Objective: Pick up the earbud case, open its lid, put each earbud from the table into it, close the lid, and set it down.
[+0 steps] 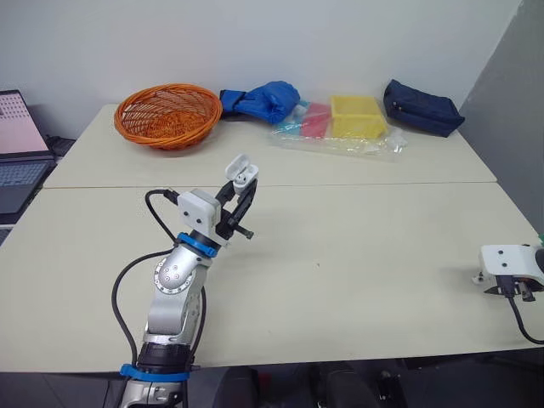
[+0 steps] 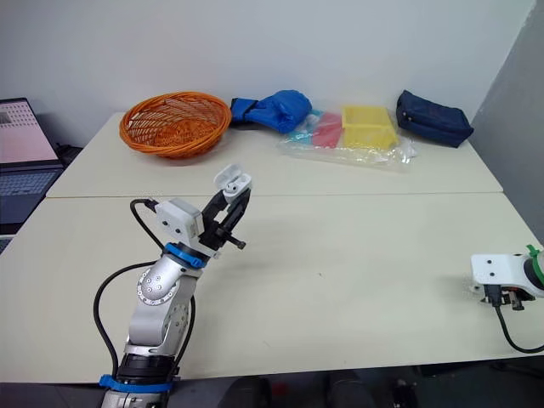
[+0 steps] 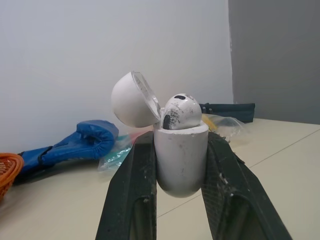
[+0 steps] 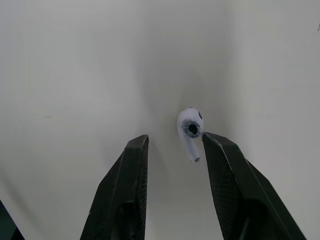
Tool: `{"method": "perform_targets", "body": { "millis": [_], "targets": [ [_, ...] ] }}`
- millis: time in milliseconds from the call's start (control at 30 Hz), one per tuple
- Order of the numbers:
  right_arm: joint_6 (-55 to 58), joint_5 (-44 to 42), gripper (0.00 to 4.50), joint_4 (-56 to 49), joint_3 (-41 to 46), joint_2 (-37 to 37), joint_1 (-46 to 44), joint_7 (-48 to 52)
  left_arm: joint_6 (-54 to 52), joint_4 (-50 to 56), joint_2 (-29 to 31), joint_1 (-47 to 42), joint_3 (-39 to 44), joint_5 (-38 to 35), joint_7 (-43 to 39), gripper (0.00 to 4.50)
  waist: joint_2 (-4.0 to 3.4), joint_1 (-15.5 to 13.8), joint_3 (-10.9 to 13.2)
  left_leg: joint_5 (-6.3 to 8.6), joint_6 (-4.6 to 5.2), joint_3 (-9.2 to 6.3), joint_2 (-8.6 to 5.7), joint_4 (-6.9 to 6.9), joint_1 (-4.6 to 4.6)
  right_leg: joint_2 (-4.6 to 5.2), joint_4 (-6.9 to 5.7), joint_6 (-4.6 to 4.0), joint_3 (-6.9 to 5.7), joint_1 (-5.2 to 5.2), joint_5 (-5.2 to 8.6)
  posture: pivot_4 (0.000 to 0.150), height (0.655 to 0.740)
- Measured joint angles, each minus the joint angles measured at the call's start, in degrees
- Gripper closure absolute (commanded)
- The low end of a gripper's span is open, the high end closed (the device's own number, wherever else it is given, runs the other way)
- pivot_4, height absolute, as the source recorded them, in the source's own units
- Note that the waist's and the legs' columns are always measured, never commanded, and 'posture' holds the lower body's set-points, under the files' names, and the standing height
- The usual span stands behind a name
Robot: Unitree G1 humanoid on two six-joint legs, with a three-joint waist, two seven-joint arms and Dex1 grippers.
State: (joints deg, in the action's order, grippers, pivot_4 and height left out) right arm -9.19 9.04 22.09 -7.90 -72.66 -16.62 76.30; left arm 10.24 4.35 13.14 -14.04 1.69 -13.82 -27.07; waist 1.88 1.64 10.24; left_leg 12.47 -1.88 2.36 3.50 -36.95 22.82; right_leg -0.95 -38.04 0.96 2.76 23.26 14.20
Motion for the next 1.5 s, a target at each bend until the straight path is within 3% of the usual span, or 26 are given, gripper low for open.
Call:
{"method": "perform_targets", "body": {
  "millis": [367, 800, 1500],
  "targets": [
    [1.3, -1.2, 2.78, -1.8, 0.0, 0.0, 1.4, -0.2, 0.2, -0.5, 0.0, -0.3, -0.1, 0.0, -0.1, 3.71, -0.01, 0.0, 0.0, 0.00, 0.00, 0.00, 0.00, 0.00, 0.00, 0.00, 0.00, 0.01, 0.01, 0.01, 0.00, 0.150, 0.7400],
    [-0.4, 0.7, 2.78, 2.5, -0.3, -0.3, -5.2, 0.6, 0.4, -0.5, 0.0, -0.3, -0.1, 0.0, -0.3, 3.71, -0.01, 0.1, 0.0, 0.00, 0.00, 0.01, 0.00, 0.01, 0.01, 0.00, 0.01, 0.01, 0.01, 0.01, 0.00, 0.150, 0.7400],
    [-1.6, 1.5, 2.78, 3.0, -1.5, 2.1, -4.1, -0.3, 0.4, -0.5, 0.1, -0.3, -0.1, 0.0, -0.9, 3.71, -0.02, 0.1, 0.0, 0.00, 0.00, 0.01, 0.00, 0.00, 0.00, -0.01, -0.02, 0.02, 0.02, 0.01, -0.01, 0.150, 0.7400]
  ]
}}
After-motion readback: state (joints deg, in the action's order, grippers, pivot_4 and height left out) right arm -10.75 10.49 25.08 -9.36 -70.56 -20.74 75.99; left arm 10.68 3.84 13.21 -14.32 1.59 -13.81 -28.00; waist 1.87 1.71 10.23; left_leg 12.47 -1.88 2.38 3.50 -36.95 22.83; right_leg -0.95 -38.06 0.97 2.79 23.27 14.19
